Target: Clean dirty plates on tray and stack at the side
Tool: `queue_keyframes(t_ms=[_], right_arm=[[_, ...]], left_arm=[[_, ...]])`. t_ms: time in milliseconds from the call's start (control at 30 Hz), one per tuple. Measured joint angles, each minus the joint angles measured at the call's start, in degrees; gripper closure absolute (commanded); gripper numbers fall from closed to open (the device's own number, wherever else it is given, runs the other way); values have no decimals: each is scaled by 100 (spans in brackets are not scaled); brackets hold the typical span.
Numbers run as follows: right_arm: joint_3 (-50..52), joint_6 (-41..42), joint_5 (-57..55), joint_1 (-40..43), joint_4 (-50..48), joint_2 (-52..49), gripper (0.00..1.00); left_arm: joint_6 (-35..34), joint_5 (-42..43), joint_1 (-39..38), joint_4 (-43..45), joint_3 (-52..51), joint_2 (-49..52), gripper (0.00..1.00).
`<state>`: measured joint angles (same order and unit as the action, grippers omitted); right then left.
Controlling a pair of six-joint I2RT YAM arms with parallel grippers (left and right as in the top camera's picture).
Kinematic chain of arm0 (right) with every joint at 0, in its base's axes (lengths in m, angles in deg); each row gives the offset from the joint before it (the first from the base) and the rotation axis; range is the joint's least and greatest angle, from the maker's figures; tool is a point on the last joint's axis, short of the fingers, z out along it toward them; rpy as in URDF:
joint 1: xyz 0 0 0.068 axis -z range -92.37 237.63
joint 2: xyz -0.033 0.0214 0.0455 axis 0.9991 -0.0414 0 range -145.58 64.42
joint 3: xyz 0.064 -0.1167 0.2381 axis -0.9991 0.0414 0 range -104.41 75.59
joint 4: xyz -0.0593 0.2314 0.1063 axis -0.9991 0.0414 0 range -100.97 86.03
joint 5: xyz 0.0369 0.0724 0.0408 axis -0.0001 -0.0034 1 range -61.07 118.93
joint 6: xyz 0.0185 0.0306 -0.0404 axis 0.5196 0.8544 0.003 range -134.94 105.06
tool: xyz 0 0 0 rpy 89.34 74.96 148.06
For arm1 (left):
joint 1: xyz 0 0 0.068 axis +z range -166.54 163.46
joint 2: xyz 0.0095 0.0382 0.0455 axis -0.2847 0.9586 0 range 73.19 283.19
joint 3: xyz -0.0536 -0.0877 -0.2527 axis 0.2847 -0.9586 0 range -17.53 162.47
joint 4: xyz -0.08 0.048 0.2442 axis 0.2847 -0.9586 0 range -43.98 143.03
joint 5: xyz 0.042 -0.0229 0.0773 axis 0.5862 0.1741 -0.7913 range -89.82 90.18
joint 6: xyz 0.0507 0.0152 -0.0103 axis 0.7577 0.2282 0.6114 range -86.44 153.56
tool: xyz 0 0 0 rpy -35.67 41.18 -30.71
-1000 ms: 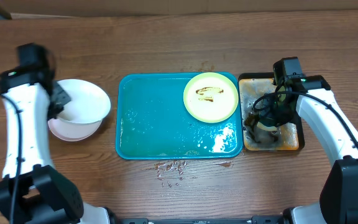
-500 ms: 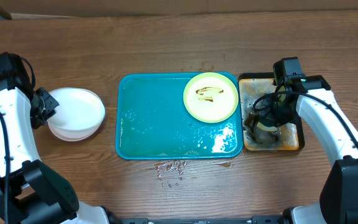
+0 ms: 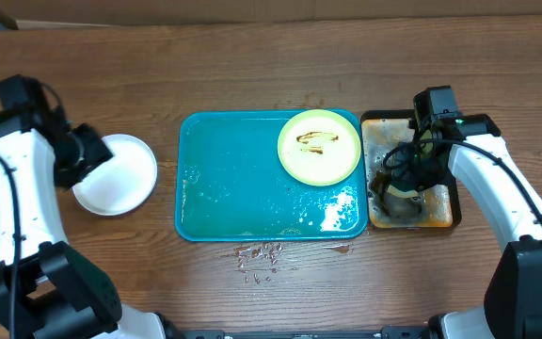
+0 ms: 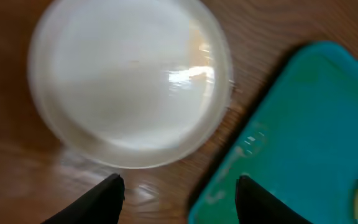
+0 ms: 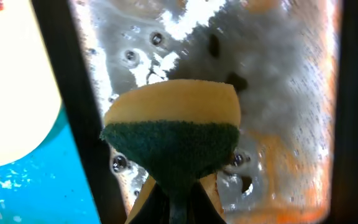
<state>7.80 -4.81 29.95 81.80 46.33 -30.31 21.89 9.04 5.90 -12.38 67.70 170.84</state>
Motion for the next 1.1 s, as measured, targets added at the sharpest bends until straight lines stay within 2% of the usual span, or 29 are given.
queue_keyframes(t_ms=[133,267,367,567,700,733,833,1100], right_arm=[[7,-341,74,11,-407,0,96],[7,-610,181,11,-577,-42,96],[7,-789,304,11,-619,-267,96],[11,-968,476,22,-944,-1239,96],[9,-1003,632,131,-1075,-1390,96],[9,-1012,673,164,-1084,-1419,91],[-39,-1014,831,256,-1060,-1515,96],[-321,-562,975,426,-455,-1624,96]], left_arm=[[492,669,-686,13,0,0,41],[748,887,-1412,0,0,0,40],[850,872,-1926,-11,0,0,45],[896,424,-2728,-59,0,0,46],[911,280,-3021,-61,0,0,46],[911,260,-3075,-61,0,0,46],[907,225,-3156,-61,0,0,46],[907,208,-3289,79,0,0,48]])
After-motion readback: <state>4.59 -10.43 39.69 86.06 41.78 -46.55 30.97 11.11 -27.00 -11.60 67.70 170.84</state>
